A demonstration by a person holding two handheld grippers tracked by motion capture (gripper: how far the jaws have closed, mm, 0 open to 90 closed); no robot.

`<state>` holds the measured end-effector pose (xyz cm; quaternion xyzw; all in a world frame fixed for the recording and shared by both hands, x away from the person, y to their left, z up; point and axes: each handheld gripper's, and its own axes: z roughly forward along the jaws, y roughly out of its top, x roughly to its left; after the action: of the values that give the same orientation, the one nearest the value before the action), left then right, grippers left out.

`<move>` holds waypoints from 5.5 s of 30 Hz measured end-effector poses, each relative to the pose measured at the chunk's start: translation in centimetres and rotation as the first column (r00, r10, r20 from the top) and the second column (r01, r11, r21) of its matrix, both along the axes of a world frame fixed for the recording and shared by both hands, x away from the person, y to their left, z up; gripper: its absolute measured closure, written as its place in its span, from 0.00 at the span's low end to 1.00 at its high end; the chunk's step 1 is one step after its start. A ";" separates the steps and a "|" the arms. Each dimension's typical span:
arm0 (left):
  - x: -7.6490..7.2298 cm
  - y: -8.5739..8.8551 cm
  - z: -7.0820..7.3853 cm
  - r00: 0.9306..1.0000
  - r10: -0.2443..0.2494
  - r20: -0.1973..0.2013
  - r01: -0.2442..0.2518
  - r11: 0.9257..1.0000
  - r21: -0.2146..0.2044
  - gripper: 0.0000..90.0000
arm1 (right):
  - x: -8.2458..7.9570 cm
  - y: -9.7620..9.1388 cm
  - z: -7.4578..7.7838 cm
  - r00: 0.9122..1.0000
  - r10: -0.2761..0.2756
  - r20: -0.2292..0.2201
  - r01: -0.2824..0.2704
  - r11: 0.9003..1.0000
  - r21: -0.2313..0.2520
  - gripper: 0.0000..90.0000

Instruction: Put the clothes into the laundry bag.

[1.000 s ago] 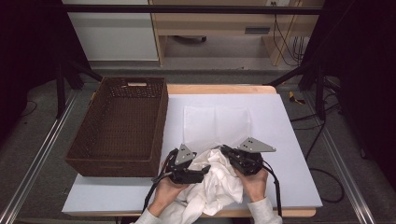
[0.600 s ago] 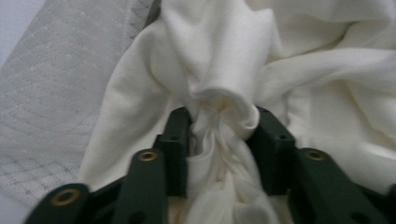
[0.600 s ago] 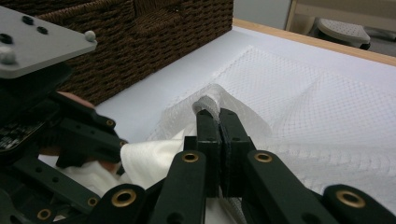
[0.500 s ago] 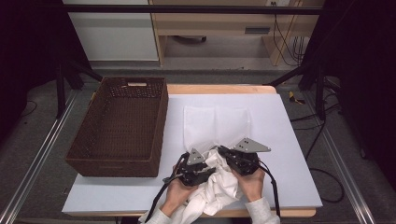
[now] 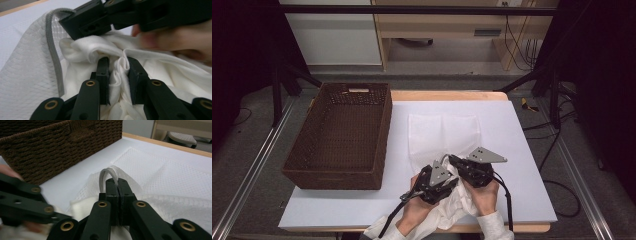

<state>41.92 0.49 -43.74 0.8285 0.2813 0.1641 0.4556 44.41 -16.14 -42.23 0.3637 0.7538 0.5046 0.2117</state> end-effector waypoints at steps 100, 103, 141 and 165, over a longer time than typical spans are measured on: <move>-2.3 2.8 -0.8 0.999 0.042 -0.035 -0.044 0.997 -0.068 0.88 | -0.9 0.4 -0.6 1.000 -0.010 0.015 0.010 1.000 -0.005 0.99; -1.4 1.5 0.8 0.999 0.045 -0.010 -0.045 0.998 -0.052 0.88 | -1.0 0.6 -0.4 1.000 -0.001 0.017 0.001 1.000 0.016 0.99; -0.3 0.8 -3.7 0.989 0.080 -0.122 -0.081 0.997 0.000 0.27 | -0.8 0.1 -0.7 0.999 -0.041 -0.005 0.041 0.999 -0.007 0.99; 1.5 -0.6 -0.2 0.990 0.139 -0.012 -0.140 0.990 -0.007 0.83 | -2.3 0.0 1.6 0.999 0.001 0.035 -0.003 0.999 0.045 1.00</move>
<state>43.46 -0.07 -43.90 0.8060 0.3418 0.1897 0.4445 42.14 -16.11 -40.66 0.3588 0.7388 0.5279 0.2162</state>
